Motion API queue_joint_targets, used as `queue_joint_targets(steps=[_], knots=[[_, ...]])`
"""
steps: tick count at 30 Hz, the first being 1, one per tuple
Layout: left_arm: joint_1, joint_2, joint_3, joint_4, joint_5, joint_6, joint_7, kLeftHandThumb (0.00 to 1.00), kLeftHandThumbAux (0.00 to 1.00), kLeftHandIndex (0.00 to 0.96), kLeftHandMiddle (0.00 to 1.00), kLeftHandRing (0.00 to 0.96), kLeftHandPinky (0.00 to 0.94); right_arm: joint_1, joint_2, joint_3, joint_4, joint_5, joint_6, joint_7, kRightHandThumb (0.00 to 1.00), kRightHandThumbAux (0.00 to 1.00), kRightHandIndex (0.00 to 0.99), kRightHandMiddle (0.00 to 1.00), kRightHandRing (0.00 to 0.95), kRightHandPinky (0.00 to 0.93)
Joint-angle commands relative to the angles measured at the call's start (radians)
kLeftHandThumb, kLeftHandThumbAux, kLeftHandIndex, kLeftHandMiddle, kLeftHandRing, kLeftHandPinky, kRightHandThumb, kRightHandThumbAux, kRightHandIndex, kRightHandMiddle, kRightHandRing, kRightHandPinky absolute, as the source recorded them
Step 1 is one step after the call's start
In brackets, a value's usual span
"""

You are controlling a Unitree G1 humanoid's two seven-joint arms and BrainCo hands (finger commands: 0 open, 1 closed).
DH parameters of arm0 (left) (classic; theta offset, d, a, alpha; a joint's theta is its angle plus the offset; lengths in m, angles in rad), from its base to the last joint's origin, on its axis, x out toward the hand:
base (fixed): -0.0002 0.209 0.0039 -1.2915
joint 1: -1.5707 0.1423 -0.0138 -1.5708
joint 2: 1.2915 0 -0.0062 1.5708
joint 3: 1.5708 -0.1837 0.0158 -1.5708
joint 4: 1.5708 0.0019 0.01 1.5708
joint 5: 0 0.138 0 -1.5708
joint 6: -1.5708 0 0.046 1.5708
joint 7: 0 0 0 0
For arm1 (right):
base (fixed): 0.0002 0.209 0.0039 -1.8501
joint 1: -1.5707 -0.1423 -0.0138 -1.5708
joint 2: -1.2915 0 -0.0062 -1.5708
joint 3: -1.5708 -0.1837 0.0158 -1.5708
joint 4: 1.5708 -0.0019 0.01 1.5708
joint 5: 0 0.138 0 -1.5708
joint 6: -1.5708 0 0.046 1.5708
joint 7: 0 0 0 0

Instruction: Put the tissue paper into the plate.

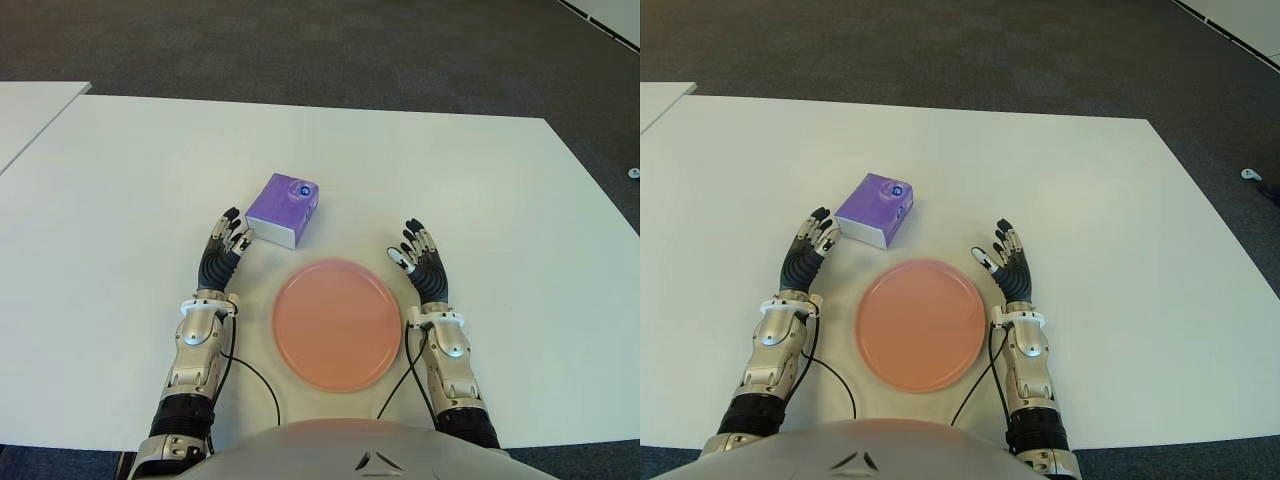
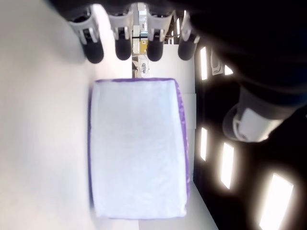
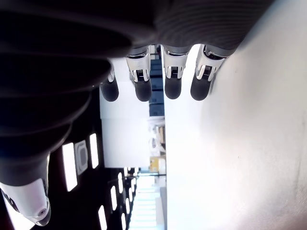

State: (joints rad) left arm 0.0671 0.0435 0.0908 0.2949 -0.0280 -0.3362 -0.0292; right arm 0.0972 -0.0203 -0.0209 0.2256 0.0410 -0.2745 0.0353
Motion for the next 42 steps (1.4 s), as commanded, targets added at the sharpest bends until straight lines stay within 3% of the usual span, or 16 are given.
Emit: queue_joint_targets(steps=[1, 27, 36, 40, 42], knots=[[0.015, 0.005, -0.005, 0.011, 0.008, 0.022, 0.001, 0.000, 0.510, 0.000, 0.000, 0.000, 0.000, 0.049, 0.004, 0.005, 0.046, -0.007, 0.083, -0.001, 0.000, 0.642, 0.000, 0.000, 0.000, 0.000], [0.015, 0.015, 0.001, 0.008, 0.030, 0.018, 0.023, 0.000, 0.512, 0.000, 0.000, 0.000, 0.000, 0.049, 0.012, 0.008, 0.048, -0.007, 0.077, -0.008, 0.001, 0.634, 0.000, 0.000, 0.000, 0.000], [-0.002, 0.155, 0.093, -0.228, 0.192, 0.003, 0.113, 0.000, 0.499, 0.000, 0.000, 0.000, 0.000, 0.041, 0.011, 0.008, 0.061, -0.013, 0.077, -0.013, 0.000, 0.623, 0.000, 0.000, 0.000, 0.000], [-0.070, 0.234, 0.121, -0.278, 0.254, 0.008, 0.135, 0.000, 0.495, 0.000, 0.000, 0.000, 0.000, 0.031, 0.012, 0.010, 0.073, -0.016, 0.075, -0.018, 0.000, 0.617, 0.000, 0.000, 0.000, 0.000], [-0.112, 0.280, 0.122, -0.263, 0.309, -0.031, 0.161, 0.004, 0.497, 0.000, 0.000, 0.000, 0.000, 0.026, 0.013, 0.012, 0.079, -0.017, 0.069, -0.020, 0.000, 0.615, 0.000, 0.000, 0.000, 0.000]])
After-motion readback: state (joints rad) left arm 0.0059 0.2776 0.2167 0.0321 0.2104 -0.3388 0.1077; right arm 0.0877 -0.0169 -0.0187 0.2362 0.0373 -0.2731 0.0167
